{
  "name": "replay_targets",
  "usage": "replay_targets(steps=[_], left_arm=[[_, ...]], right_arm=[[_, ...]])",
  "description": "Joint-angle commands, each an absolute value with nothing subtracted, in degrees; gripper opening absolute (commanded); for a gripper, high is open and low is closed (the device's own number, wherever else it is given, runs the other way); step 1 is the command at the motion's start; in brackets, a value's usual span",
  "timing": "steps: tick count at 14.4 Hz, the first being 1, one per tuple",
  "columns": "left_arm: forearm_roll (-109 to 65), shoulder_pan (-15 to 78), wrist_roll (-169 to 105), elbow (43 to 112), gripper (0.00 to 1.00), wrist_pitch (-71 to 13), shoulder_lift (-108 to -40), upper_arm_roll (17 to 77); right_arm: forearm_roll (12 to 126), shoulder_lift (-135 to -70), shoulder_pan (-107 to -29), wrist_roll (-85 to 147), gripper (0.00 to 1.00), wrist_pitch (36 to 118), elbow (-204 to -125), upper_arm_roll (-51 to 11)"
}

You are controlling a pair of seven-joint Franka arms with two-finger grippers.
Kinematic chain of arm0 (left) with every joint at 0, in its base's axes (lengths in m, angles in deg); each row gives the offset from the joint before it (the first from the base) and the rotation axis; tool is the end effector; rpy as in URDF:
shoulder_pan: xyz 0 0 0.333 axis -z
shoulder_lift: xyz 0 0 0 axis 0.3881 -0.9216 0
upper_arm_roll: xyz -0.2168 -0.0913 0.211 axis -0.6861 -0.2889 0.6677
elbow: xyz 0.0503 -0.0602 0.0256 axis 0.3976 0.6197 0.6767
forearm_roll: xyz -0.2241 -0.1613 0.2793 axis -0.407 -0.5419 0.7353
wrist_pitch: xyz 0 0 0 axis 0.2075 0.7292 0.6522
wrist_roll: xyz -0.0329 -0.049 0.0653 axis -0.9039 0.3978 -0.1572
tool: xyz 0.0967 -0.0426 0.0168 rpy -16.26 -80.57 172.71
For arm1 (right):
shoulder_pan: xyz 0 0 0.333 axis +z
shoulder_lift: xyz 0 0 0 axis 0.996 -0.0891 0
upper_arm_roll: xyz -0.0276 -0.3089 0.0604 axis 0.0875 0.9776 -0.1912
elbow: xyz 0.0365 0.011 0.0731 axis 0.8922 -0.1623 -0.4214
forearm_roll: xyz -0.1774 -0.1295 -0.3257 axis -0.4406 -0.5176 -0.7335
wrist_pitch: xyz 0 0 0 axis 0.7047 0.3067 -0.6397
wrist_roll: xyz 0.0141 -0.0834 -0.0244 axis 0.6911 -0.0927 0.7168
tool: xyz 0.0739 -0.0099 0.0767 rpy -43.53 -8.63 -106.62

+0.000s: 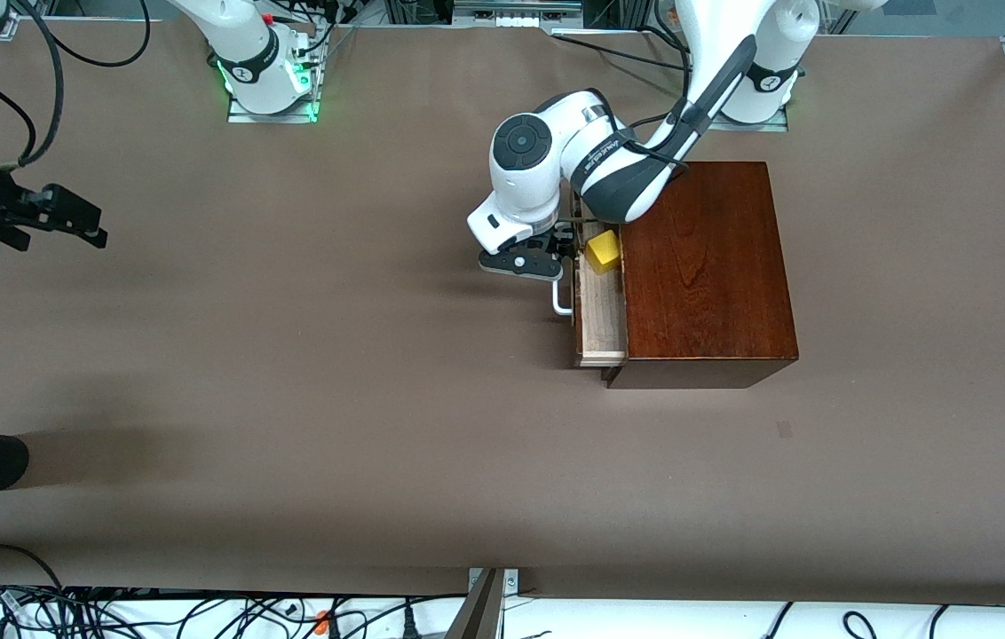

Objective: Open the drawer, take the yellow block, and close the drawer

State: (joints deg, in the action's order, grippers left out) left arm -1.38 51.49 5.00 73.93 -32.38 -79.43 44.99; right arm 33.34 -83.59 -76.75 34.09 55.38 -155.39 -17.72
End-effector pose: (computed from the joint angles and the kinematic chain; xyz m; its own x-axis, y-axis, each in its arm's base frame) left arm 0.4624 -0.4797 0.2943 0.9846 -0.1580 -0.0744 -0.1614 -0.9860 -0.0418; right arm 0.5842 0.0100 0.5914 0.9993 0.0373 0.0022 0.0373 -0.9992 -0.0134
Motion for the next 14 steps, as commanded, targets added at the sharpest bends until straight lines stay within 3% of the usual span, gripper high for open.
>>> replay_targets(steps=[1, 10, 14], left_arm=[[-2.9, 52.9, 6.1, 69.9, 1.00, -33.6, -81.6, 44.7], [-2.7, 52.7, 5.2, 69.7, 1.00, -32.4, -80.5, 44.8], [-1.9, 52.3, 2.3, 68.3, 1.00, -25.1, -77.7, 44.8]], right_arm=[[32.7, -84.2, -77.2, 34.1, 1.00, 55.4, -154.4, -18.0], [33.5, -87.3, -73.6, 34.1, 1.00, 54.9, -154.7, -19.4], [33.6, -88.6, -69.7, 34.7, 1.00, 55.6, -154.4, -19.4]])
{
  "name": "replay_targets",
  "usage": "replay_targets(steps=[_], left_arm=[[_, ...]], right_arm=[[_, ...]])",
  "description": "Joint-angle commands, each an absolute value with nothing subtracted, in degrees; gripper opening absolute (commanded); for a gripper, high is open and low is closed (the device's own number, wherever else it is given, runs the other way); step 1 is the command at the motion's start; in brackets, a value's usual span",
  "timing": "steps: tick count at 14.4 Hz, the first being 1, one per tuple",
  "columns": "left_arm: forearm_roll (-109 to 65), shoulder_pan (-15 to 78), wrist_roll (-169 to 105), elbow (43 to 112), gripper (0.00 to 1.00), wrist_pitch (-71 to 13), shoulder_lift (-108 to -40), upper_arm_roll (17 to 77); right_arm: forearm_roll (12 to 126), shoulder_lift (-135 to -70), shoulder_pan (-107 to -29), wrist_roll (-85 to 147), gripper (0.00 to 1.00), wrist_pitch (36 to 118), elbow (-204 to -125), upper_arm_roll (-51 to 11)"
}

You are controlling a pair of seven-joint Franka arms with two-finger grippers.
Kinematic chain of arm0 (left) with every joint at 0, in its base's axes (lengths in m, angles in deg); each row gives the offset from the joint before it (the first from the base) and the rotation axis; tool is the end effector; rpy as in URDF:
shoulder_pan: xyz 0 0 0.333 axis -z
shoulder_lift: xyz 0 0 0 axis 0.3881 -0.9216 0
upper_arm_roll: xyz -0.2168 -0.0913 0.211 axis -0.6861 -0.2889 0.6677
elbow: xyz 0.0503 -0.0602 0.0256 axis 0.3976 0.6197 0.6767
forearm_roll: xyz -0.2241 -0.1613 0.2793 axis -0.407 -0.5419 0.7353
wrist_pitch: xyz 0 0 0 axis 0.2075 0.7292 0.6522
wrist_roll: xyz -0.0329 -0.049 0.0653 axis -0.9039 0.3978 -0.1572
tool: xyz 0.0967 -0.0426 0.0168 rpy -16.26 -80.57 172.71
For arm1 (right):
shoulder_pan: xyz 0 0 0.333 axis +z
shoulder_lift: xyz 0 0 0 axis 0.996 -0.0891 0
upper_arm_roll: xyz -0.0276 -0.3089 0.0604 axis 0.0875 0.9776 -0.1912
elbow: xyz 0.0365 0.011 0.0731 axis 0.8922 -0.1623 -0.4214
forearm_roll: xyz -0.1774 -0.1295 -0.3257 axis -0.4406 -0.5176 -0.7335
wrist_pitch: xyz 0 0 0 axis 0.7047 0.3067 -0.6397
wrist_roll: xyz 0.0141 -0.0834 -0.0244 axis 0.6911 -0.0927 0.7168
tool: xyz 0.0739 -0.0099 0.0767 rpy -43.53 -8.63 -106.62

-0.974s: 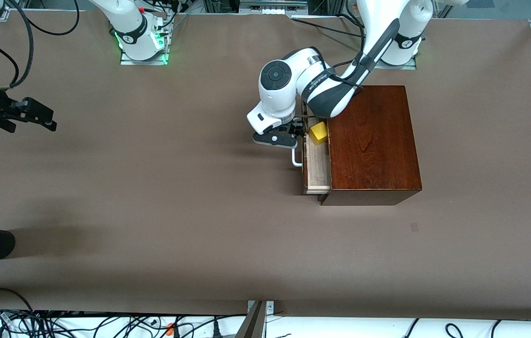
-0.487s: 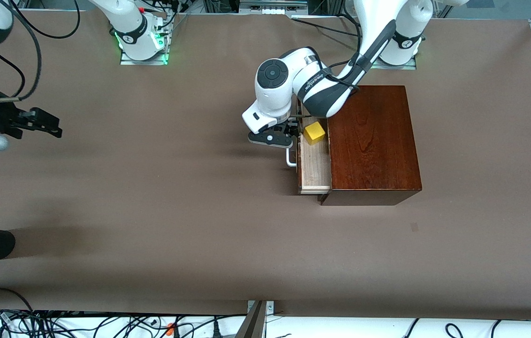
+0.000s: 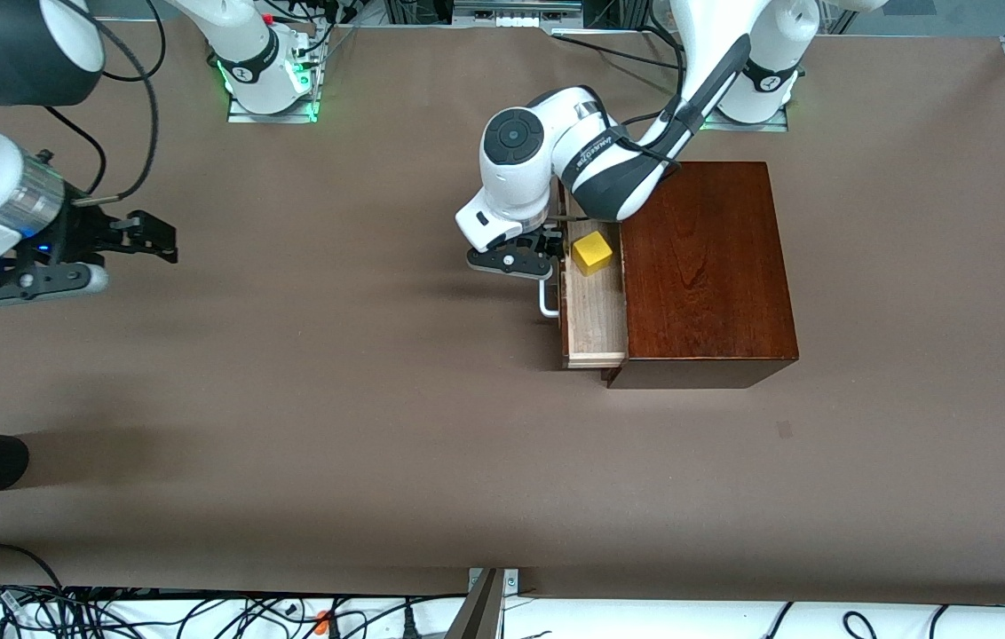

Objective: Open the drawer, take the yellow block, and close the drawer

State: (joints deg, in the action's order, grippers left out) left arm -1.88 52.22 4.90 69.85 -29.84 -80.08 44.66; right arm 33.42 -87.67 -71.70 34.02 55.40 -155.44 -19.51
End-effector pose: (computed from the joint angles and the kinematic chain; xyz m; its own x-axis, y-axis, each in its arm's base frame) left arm 0.4669 -0.4936 0.3152 0.9845 -0.1617 -0.0678 -0.1638 -0.9862 -0.0255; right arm 0.5955 0.0828 0.5488 0.9852 0.1564 -0.0694 0.1560 -0.9877 -0.0121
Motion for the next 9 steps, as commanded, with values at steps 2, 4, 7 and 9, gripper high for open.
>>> replay_targets(steps=[2, 4, 7, 9], left_arm=[[-1.9, 52.3, 0.7, 66.1, 1.00, -19.7, -76.4, 45.0], [-1.9, 51.8, -0.7, 63.0, 1.00, -13.6, -74.0, 45.3], [-2.0, 46.9, -4.0, 59.4, 1.00, -5.8, -68.5, 45.0], [-2.4, 43.1, -7.8, 59.1, 1.00, -2.4, -64.5, 45.1]], right_arm=[[33.1, -89.3, -66.7, 34.9, 1.00, 56.0, -154.2, -19.4], [33.6, -89.7, -66.4, 34.0, 1.00, 56.4, -154.2, -19.4], [33.3, -90.8, -65.1, 33.7, 1.00, 57.4, -154.2, -23.0], [33.3, -91.5, -64.8, 33.5, 1.00, 59.5, -154.2, -24.6]])
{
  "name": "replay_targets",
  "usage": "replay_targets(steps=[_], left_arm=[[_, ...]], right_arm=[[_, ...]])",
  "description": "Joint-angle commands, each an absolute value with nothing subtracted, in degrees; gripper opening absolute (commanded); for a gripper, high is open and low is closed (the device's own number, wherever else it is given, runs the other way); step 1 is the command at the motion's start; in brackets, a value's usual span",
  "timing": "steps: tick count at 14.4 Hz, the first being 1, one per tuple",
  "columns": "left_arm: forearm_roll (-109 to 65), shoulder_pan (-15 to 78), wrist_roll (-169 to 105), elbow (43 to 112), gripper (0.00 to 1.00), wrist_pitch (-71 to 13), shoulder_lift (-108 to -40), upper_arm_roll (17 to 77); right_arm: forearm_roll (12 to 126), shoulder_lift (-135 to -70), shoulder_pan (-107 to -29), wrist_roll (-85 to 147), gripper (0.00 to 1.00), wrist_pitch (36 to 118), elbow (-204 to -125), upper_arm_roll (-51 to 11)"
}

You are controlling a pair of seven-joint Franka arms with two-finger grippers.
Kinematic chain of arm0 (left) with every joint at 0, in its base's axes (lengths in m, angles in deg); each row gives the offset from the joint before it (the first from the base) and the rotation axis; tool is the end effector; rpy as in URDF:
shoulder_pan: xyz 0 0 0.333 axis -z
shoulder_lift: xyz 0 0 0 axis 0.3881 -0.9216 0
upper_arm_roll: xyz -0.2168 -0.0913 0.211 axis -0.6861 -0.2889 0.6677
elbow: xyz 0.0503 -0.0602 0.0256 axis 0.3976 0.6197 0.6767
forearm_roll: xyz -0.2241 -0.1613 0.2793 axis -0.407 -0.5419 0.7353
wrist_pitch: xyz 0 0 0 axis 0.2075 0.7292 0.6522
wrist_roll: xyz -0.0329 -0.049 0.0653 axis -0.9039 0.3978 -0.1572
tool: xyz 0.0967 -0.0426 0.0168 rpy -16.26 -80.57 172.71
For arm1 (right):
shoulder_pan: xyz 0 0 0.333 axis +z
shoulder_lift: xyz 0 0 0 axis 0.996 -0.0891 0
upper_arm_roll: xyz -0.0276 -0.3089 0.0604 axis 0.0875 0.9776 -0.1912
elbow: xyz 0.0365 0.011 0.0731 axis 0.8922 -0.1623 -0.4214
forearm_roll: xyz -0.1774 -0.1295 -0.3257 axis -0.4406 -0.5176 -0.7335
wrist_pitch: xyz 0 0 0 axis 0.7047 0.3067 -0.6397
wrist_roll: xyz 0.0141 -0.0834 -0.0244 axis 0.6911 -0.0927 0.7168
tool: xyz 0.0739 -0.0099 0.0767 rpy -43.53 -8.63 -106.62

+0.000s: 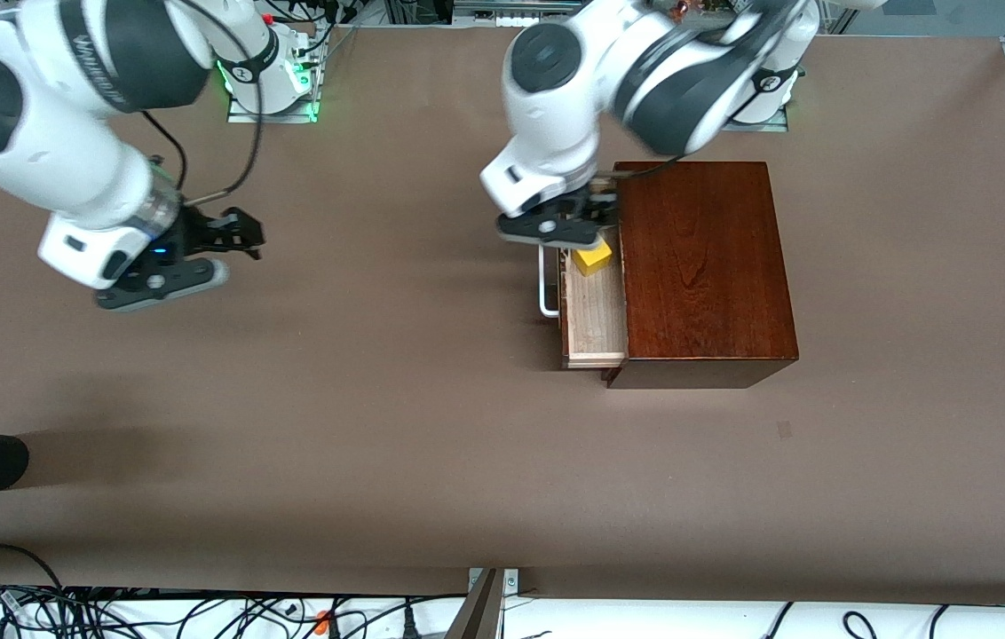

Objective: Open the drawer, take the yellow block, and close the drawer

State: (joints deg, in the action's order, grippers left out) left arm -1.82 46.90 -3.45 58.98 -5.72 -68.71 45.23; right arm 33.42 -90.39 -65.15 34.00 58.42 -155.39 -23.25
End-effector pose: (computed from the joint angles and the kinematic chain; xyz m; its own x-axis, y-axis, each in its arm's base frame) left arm 0.5023 -0.4151 0.4962 0.9850 -0.1619 -0.0592 -0.1680 -0.9783 -0.1211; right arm 0.5869 0.1904 0.5242 0.9421 0.3293 -0.0637 0.3287 -0.9442 -0.0198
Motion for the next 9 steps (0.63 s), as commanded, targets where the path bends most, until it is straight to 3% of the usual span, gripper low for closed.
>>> replay_targets(steps=[1, 7, 9], left_arm=[[-2.7, 40.6, -10.3, 59.1, 1.00, -0.8, -62.7, 45.1], [-4.9, 25.0, -28.1, 59.0, 1.00, 3.3, -56.6, 45.0], [-7.7, 23.5, -28.3, 59.8, 1.00, 3.0, -53.0, 48.0]], right_arm=[[33.3, -91.8, -64.3, 33.6, 1.00, 59.8, -154.1, -26.2], [32.8, -96.5, -56.3, 27.9, 1.00, 67.8, -150.7, -30.5], [31.2, -99.0, -51.1, 27.2, 1.00, 67.6, -147.2, -30.5]])
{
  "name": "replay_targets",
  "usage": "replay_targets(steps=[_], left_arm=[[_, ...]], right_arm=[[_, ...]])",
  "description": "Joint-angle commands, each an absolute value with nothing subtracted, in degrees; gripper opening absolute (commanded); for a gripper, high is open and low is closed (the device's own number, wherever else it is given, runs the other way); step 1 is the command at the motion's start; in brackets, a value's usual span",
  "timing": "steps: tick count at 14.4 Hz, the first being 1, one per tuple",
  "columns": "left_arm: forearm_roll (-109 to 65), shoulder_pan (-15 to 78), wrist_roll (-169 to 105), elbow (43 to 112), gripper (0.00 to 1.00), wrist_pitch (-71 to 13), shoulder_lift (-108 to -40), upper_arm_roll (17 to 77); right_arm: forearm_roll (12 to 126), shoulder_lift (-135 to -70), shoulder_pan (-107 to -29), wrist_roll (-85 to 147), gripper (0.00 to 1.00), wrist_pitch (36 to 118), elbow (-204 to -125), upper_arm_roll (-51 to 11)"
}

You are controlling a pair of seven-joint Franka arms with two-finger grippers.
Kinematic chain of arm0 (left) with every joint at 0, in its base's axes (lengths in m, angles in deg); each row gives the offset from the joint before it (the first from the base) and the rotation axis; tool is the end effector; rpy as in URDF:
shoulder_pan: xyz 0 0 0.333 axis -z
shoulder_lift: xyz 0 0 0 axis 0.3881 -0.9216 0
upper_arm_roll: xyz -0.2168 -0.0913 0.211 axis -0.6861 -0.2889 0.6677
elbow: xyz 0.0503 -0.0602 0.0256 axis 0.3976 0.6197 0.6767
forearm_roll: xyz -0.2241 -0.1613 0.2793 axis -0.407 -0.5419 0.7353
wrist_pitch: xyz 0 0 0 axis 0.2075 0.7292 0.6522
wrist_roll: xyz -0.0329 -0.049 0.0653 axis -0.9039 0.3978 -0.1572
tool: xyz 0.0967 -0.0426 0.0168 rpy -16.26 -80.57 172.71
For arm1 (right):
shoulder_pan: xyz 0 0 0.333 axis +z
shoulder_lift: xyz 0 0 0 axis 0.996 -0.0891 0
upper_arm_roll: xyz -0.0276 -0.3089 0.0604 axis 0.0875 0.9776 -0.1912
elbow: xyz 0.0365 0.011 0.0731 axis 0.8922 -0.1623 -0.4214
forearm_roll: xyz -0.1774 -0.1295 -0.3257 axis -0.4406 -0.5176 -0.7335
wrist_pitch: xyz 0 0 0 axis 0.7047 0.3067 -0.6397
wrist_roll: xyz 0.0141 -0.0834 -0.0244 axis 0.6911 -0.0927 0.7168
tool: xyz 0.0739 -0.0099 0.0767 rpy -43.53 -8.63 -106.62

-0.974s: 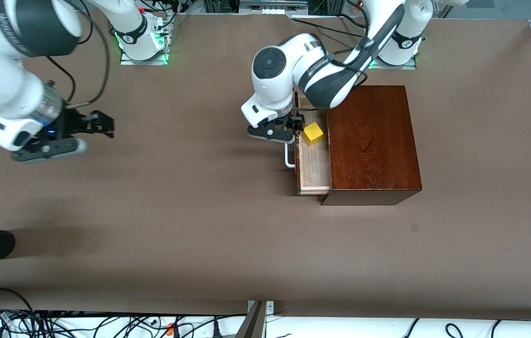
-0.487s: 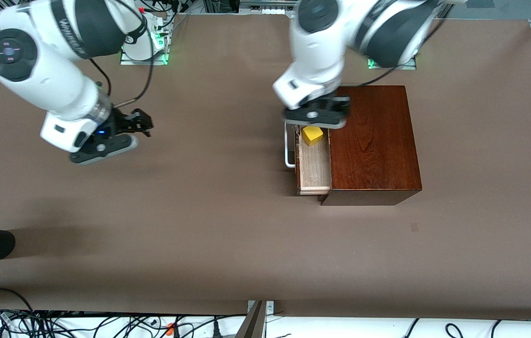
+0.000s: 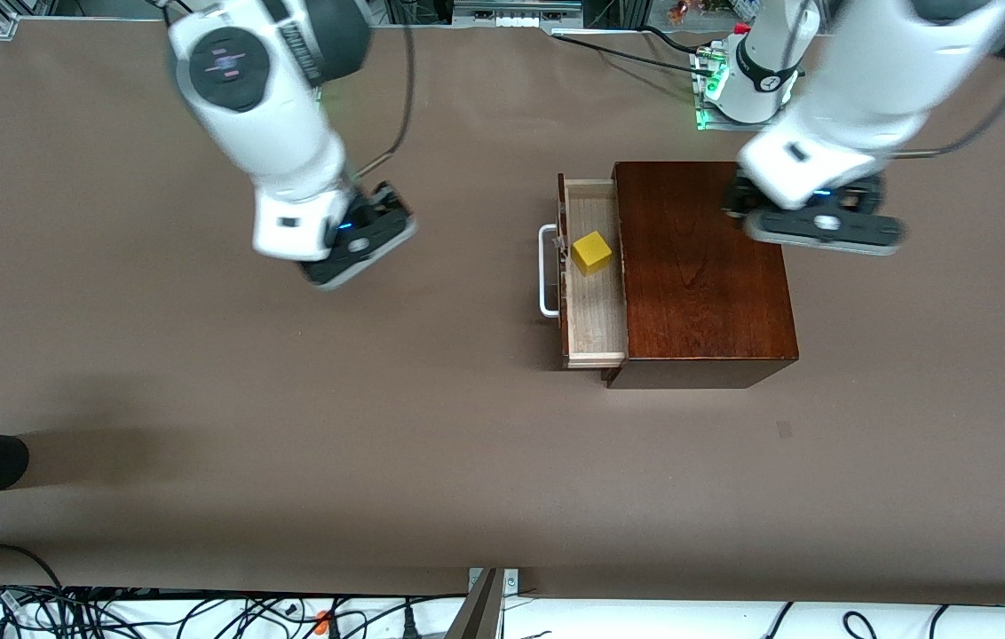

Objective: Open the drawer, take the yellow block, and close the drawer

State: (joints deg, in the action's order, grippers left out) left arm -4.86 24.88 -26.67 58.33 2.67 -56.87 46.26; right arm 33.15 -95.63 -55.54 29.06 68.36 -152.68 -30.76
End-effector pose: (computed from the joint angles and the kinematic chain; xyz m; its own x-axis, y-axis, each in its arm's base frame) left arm 0.5621 -0.1836 0.6129 0.9882 -0.1478 -0.0406 -0.1511 -0.9838 -0.0968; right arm 0.5432 0.3693 0.5046 0.7549 0.6520 0.0708 0.6553 -0.7544 -0.0390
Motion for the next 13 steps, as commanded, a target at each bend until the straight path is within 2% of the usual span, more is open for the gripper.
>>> replay_targets(steps=[1, 5, 8, 13], left_arm=[[-9.2, 23.5, -28.6, 60.1, 1.00, 2.9, -52.3, 50.2], [-11.9, 27.7, -34.1, 65.4, 1.00, -0.9, -47.3, 62.0], [-11.2, 27.8, -36.2, 70.8, 1.00, -8.4, -45.5, 63.5], [-11.1, 27.1, -40.9, 70.8, 1.00, -7.6, -45.6, 65.5]], right_arm=[[28.6, -100.2, -49.5, 26.8, 1.00, 67.9, -145.7, -30.5], [24.5, -107.0, -41.7, 23.3, 1.00, 68.2, -137.8, -30.8], [24.5, -113.3, -37.7, 19.9, 1.00, 68.8, -130.1, -30.9], [24.6, -118.0, -33.8, 10.2, 1.00, 73.6, -127.0, -31.0]])
